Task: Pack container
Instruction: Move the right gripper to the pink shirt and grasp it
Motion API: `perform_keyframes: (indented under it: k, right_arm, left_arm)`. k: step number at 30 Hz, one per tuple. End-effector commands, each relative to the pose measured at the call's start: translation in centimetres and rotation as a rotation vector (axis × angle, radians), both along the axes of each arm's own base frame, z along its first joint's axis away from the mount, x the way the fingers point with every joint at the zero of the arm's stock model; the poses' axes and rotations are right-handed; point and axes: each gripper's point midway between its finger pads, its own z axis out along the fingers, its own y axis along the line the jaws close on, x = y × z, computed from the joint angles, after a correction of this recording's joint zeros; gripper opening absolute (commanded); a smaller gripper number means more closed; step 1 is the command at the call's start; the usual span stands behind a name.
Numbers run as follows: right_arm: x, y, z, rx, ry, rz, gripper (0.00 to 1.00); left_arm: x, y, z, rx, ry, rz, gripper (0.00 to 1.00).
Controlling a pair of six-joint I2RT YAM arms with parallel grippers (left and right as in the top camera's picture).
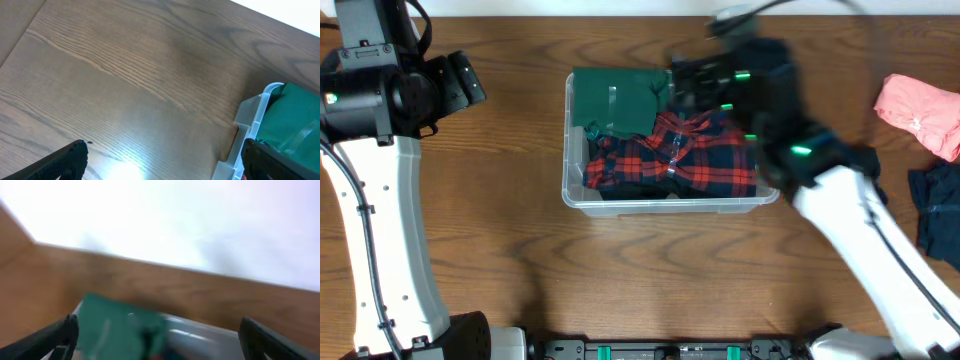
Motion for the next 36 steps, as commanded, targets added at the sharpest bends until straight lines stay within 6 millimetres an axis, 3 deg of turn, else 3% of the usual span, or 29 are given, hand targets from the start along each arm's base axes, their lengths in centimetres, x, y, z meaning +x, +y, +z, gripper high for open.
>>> perform_keyframes:
  k: [1, 4, 5, 11, 15, 20, 27, 31, 36]
  right_arm:
    - [0.2, -6.8, 2.1, -0.025, -0.026, -0.167, 0.99]
    - [0.2, -13.9, 1.2, 0.009, 0.043, -0.345, 0.99]
    - [0.1, -17.1, 0.2, 0.026, 0.090, -0.426, 0.98]
    - [0.6, -27.0, -4.8, 0.110, 0.243, -0.560, 0.95]
    - [1.4, -32.3, -8.4, 0.180, 0.309, -0.615, 0.95]
    - [2.2, -37.6, -12.6, 0.234, 0.349, -0.675, 0.95]
    - [1.1, -45.1, -18.1, 0.242, 0.394, -0.796, 0.95]
    - [0.1, -48.4, -20.2, 0.251, 0.399, -0.855, 0.95]
    - [-1.0, -50.9, -24.2, 0.261, 0.452, -0.893, 0.95]
  left_arm:
    - [0.0, 0.3, -0.4, 0.009, 0.015, 0.008, 0.98]
    - [0.0, 0.3, -0.4, 0.009, 0.015, 0.008, 0.98]
    - [0.0, 0.3, -0.4, 0.009, 0.015, 0.008, 0.98]
    - [0.0, 0.3, -0.4, 0.009, 0.015, 0.008, 0.98]
    - [0.0, 0.3, -0.4, 0.009, 0.015, 0.008, 0.98]
    - [0.0, 0.3, -0.4, 0.009, 0.015, 0.008, 0.98]
    - [0.0, 0.3, -0.4, 0.009, 0.015, 0.008, 0.98]
    - [0.0, 0.3, -0.4, 0.009, 0.015, 0.008, 0.98]
    - [0.0, 0.3, -0.4, 0.009, 0.015, 0.008, 0.98]
